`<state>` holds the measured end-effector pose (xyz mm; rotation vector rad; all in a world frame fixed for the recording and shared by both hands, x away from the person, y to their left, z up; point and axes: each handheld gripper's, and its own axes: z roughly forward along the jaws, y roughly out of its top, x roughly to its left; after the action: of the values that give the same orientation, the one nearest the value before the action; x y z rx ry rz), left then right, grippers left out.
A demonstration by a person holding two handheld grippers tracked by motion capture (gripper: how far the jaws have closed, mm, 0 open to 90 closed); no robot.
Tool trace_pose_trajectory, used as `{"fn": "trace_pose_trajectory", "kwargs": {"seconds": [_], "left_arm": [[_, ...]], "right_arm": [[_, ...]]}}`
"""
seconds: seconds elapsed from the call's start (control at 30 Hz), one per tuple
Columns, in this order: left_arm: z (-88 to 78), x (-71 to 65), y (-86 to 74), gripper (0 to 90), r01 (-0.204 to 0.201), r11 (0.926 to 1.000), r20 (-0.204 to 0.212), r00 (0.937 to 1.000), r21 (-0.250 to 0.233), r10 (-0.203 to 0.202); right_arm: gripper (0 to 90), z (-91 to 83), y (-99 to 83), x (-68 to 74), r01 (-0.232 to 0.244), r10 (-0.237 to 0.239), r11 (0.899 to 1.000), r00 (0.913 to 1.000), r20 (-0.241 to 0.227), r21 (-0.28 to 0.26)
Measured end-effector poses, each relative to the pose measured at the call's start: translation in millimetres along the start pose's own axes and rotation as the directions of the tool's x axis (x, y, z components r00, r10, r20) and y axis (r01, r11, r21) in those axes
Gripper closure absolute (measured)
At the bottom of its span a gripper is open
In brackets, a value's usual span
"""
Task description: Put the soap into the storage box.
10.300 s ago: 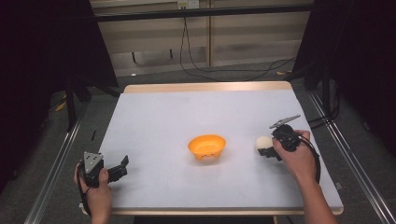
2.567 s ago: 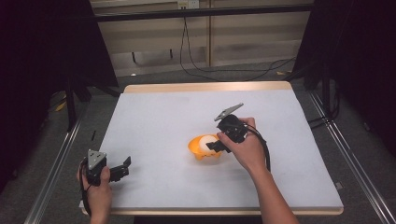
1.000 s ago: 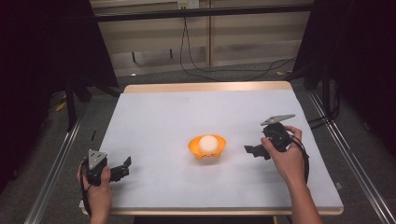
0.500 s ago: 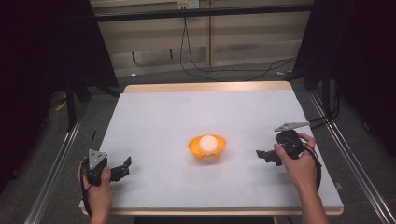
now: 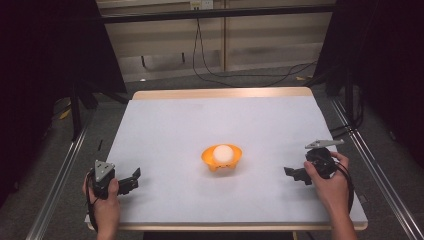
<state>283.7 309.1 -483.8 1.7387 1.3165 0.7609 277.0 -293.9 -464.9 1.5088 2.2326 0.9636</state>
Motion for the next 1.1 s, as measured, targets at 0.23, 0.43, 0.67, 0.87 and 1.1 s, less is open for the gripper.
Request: {"fn": "trace_pose_trajectory", "kwargs": {"seconds": [0.23, 0.43, 0.67, 0.87, 1.1], "left_arm": [[0.2, 0.0, 0.1, 2.2, -0.004, 1.0000, 0.001, 1.0000, 0.002, 0.004], [0.0, 0.0, 0.1, 2.3, -0.006, 1.0000, -0.001, 1.0000, 0.002, 0.006], [-0.1, -0.1, 0.0, 2.3, -0.002, 1.0000, 0.000, 1.0000, 0.001, 0.002], [-0.3, 0.4, -0.1, 2.2, 0.003, 1.0000, 0.002, 1.0000, 0.001, -0.003], [0.0, 0.8, 0.0, 2.2, 0.005, 1.0000, 0.004, 1.0000, 0.001, -0.005]], "right_arm": [[0.0, -6.5, -14.2, -9.9, -0.029, 0.029, 0.999, 0.9995, 0.013, -0.019], [0.0, -10.3, -29.1, -19.6, -0.046, 0.047, 0.999, 0.9986, 0.025, -0.026], [0.0, -19.2, -42.6, -26.7, -0.059, 0.062, 0.995, 0.9974, 0.037, -0.082], [0.0, -26.7, -49.5, -30.2, -0.060, 0.066, 0.991, 0.9967, 0.048, -0.117], [0.0, -34.4, -57.7, -30.0, -0.054, 0.067, 0.978, 0.9960, 0.059, -0.199]]}}
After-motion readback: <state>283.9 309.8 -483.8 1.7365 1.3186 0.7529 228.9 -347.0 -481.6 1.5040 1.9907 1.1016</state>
